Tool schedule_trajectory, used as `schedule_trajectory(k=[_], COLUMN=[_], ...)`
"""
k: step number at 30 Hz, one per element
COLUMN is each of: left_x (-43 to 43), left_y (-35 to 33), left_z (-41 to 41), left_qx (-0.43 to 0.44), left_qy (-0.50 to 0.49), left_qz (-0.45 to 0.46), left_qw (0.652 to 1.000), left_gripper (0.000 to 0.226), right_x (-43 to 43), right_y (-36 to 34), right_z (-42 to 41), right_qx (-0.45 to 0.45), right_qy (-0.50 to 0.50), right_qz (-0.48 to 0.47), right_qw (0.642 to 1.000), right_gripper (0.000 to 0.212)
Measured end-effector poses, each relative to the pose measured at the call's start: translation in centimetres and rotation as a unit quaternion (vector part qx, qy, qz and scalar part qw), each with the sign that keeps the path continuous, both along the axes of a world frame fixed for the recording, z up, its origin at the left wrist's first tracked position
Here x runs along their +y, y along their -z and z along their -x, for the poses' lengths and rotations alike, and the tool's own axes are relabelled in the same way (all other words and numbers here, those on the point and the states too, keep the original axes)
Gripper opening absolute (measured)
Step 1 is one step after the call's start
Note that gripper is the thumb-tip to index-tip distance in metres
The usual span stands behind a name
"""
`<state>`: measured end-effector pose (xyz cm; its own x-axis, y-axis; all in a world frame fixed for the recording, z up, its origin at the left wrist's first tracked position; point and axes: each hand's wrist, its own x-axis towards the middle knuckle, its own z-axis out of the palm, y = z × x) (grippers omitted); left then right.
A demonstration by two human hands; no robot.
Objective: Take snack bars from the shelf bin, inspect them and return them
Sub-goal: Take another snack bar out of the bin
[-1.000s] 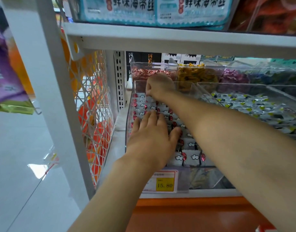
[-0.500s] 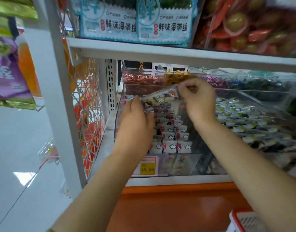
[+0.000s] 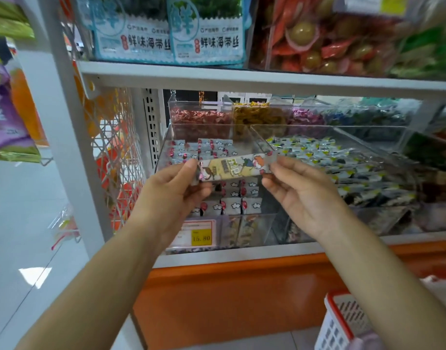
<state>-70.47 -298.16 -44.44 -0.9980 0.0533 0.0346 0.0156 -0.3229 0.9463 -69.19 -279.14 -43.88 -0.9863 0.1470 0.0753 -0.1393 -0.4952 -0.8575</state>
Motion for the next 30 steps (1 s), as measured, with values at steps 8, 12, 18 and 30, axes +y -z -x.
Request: schedule_trajectory(k=[8, 12, 18, 30], left_x=[0.2, 0.2, 0.0, -0.2], left_y=[0.6, 0.1, -0.2, 0.2], left_z=[0.3, 0.1, -0.1, 0.7], left_qx=[0.098, 0.107, 0.188, 0.120], left_qy=[-0.098, -0.060, -0.002, 0.044], left_qz=[0.186, 0.175, 0.217, 0.211], left_qw=[0.973, 0.977, 0.958, 0.969], left_gripper=[0.028, 0.027, 0.011, 0.029], right_x=[0.2, 0.2, 0.6, 0.5], right_y=[0.2, 0.5, 0.4, 0.7], right_z=[0.4, 0.6, 0.5, 0.3], right_qx=[-0.008, -0.024, 0.016, 0.095], right_qy=[-0.057, 0.016, 0.043, 0.036], right_qz=[0.055, 0.004, -0.108, -0.319], right_qw=[0.997, 1.000, 0.993, 0.942], right_gripper=[0.019, 0.011, 0.018, 0.015])
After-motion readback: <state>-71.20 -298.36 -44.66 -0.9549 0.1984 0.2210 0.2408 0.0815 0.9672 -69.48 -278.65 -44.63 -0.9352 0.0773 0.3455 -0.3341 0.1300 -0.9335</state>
